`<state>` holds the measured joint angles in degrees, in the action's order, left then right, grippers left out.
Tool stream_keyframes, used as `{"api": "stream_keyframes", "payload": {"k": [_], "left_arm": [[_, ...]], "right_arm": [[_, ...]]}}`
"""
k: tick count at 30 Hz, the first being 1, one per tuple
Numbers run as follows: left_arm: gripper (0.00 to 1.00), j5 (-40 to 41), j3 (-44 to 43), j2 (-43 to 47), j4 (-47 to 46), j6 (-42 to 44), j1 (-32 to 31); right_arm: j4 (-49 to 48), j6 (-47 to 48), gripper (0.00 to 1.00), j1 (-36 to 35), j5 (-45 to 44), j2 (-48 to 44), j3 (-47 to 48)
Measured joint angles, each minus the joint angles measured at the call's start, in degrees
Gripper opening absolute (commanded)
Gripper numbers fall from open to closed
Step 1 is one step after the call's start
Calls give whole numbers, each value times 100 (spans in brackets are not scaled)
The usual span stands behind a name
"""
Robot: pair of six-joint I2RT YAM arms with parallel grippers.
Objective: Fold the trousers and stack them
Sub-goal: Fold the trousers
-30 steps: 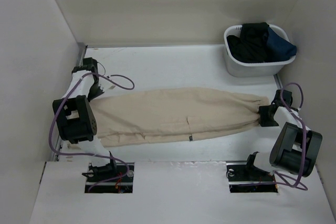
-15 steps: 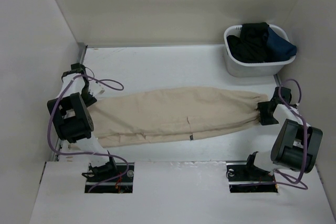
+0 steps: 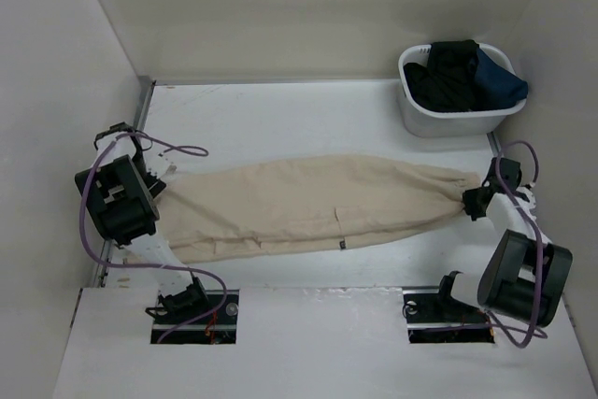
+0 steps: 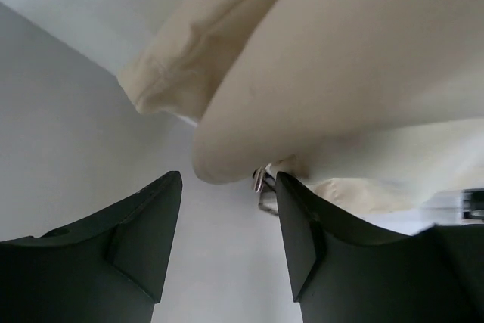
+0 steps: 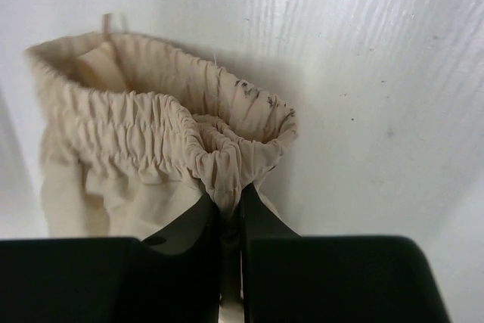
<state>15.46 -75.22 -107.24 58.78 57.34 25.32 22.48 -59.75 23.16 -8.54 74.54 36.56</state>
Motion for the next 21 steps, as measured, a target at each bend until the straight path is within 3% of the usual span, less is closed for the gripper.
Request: {"api": "stream_keyframes", "payload": {"k": [6, 13, 16, 21], "left_arm": [[50, -817, -608, -98, 365, -343, -144], [49, -1364, -750, -739, 527, -844, -671], [48, -1582, -754, -883, 566, -1029, -1064], [45, -1832, -782, -962, 575, -1311, -1722]], "right_arm": [[415, 984, 0, 2, -424, -820, 302], [492, 3091, 0, -289, -1263, -1556, 1150], [330, 4103, 0, -1222, -1504, -1676, 1615], [57, 5348, 0, -3915, -2059, -1408, 2247]]}}
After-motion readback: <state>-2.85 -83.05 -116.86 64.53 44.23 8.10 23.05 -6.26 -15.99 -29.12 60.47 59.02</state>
